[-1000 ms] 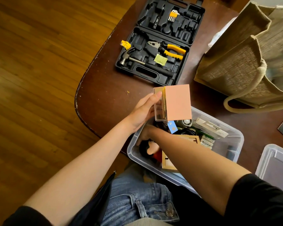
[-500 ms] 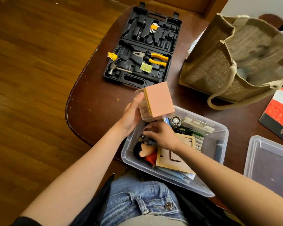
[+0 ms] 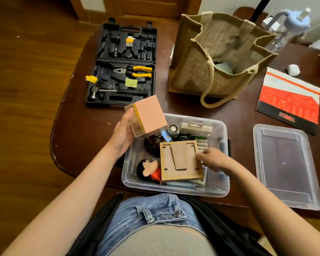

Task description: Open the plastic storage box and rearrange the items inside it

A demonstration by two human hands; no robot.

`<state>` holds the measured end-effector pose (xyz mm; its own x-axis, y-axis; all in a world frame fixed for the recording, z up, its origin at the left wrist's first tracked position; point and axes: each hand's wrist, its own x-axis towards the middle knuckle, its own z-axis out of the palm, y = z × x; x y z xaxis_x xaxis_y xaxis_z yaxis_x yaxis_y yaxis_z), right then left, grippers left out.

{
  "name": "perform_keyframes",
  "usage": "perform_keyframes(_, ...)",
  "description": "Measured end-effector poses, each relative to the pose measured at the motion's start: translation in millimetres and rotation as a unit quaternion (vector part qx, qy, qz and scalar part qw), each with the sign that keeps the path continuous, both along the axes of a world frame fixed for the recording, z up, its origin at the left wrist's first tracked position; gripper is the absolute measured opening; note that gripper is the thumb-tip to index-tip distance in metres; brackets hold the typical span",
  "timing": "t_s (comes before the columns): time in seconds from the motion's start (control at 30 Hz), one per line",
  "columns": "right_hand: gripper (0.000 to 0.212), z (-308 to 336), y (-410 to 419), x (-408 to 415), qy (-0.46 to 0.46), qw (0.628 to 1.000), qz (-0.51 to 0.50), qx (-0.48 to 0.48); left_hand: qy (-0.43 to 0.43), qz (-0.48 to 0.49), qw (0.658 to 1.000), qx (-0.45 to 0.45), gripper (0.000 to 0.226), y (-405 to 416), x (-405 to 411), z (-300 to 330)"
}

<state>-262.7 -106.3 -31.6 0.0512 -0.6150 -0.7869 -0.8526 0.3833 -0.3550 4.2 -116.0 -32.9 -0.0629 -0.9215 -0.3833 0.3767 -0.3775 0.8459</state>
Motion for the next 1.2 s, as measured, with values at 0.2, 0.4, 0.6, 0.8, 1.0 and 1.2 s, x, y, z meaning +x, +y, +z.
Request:
perform_keyframes(0.2,0.038,1,-1,2,-0.114,0.989,-0.077,0.051,-0.036,-0.018,0.999,0.001,0.040,-1,-1,-1)
perform_keyframes(0.4,0.016,-9,-12,-7,0.110,0.974,0.190,-0.059,-0.046,-0.020,0.999,-0.008,0.036,0,0,-4)
perform_keyframes(0.6,0.025,-18,-7,-3,0.206,0.909,0.354,-0.079,-0.048,-0.020,0.999,-0.008,0.036,0,0,-5)
perform_keyframes(0.8,0.022,-30,-9,1,0.246,0.869,0.419,-0.095,-0.054,-0.018,0.998,0.001,0.040,-1,-2,-2)
perform_keyframes(1.0,0.020,-41,-14,-2,0.231,0.869,0.427,-0.097,-0.049,-0.021,0.999,0.002,0.041,-1,-1,-5)
perform_keyframes(1.2,0.021,-51,-17,-2,0.233,0.860,0.446,-0.085,-0.054,-0.022,0.998,0.007,0.046,-3,-1,-8)
